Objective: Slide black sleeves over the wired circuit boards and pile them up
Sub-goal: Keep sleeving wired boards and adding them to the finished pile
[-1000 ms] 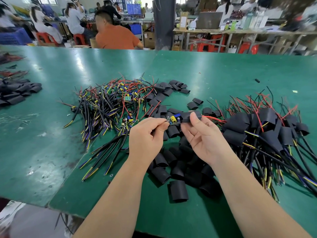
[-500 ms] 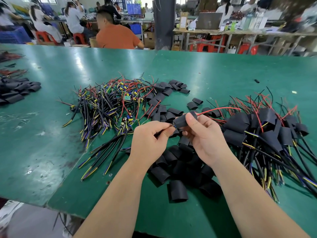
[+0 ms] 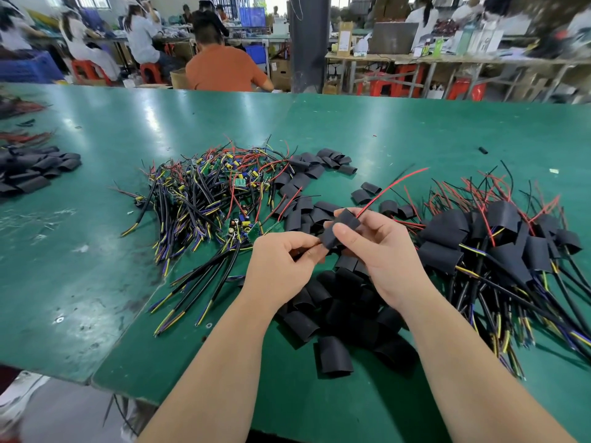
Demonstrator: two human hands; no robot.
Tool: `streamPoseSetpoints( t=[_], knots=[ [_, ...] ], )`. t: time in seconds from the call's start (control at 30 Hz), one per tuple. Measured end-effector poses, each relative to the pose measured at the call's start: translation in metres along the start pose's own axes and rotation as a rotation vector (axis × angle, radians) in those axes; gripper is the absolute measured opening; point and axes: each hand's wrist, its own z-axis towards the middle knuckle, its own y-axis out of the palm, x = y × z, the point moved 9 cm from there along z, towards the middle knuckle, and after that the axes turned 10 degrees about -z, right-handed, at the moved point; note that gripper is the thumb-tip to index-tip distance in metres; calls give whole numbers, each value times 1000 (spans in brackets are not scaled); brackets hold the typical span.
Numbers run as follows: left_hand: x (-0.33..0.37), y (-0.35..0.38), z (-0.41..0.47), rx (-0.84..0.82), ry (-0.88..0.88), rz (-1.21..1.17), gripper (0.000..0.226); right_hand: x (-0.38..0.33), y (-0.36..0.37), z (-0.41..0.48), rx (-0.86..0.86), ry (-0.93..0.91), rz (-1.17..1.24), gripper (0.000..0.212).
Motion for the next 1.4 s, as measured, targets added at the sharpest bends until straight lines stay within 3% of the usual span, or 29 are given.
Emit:
streamPoseSetpoints(
  t=[0.1,0.3,0.47,0.6,0.7,0.83,0.9,0.97,1.07,1.17,1.2,1.27,1.4],
  knots=[
    [-1,-2,0,39,-25,-24,32,0,-1,0,-7,-12,-29,19],
    [0,-2,0,32,-47,-136,10,1,9,-3,-97,23,151,36],
    [-3,-2,2,12,-133,-316,10,3,14,-3,-186,71,316,34],
    [-12,-2,1,26,-208,-392,27,0,20,-5,-213,57,312,38],
    [-13,-2,1,32,-190,-336,21,1,17,-5,-147,67,152,40],
    [1,-3,0,23,-73,-256,13,-2,8,-3,33,122,313,43],
    [3,-14,1,106,-16,-68,17,-8,-15,-2,209,108,415,48],
    [-1,-32,1,253,-24,268,19,-22,-49,-4,386,16,426,42],
    [-21,-55,-4,375,-260,628,30,-47,-100,-16,596,-164,207,29],
    [-38,-53,-6,269,-400,799,42,-62,-130,-28,797,-186,-414,15],
    [-39,-52,-6,259,-400,818,40,-63,-133,-28,814,-149,-646,9],
    [-39,-54,-5,270,-394,817,30,-56,-134,-22,788,-28,-987,21],
    [-42,-59,-5,307,-422,795,25,-31,-122,-17,644,288,-1218,41]
  ],
)
